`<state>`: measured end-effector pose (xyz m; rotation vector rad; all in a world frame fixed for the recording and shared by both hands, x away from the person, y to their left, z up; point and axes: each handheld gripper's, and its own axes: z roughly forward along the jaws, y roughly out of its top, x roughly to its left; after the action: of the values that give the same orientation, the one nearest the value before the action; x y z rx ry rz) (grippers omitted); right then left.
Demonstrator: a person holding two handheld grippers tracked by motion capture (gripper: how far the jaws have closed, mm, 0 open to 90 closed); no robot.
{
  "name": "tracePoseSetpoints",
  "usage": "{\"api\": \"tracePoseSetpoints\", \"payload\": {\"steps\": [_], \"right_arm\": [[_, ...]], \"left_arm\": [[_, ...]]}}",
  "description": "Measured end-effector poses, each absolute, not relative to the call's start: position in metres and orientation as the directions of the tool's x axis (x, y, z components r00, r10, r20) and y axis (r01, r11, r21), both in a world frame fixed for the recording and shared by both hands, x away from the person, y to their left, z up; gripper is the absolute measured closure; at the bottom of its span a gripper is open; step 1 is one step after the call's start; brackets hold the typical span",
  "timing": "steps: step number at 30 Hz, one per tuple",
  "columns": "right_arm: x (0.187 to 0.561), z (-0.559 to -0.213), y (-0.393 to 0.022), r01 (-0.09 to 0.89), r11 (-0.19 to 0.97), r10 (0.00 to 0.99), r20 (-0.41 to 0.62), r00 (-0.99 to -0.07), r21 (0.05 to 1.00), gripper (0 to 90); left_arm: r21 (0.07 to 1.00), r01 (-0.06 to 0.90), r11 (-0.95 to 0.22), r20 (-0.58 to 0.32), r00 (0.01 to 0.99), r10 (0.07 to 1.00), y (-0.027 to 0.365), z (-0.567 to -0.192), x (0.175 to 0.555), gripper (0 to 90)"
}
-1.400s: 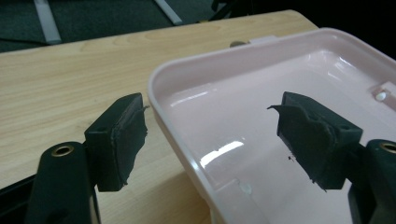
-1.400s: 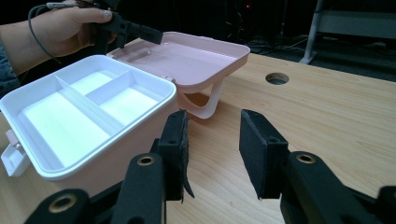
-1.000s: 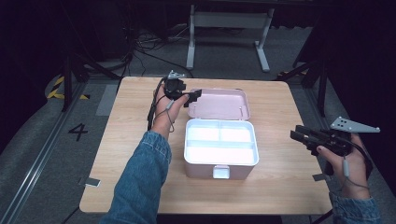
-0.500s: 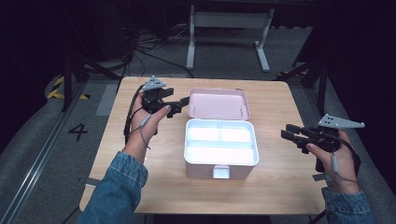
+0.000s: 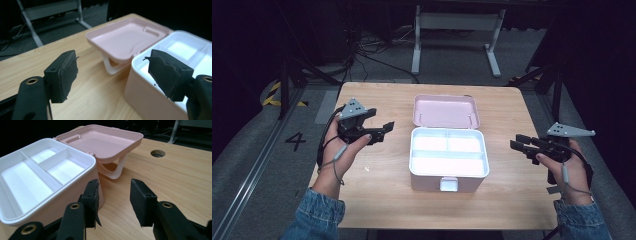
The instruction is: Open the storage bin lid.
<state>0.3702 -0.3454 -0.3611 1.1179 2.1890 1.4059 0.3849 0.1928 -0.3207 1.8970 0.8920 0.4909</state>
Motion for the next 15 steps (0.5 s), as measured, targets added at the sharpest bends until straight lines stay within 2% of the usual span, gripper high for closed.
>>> {"api": "tracePoseSetpoints", "payload": {"steps": [10, 15], "right_arm": [[0.372, -0.366, -0.35, 0.459, 0.212, 0.755, 0.153, -0.637, 0.863, 59.5], [0.373, -0.368, -0.349, 0.468, 0.219, 0.758, 0.153, -0.634, 0.856, 59.5]], "left_arm": [[0.868, 0.394, -0.302, -0.014, 0.628, 0.778, 0.217, -0.333, 0.361, 24.2], [0.878, 0.403, -0.256, -0.055, 0.619, 0.784, 0.228, -0.34, 0.35, 24.2]]}}
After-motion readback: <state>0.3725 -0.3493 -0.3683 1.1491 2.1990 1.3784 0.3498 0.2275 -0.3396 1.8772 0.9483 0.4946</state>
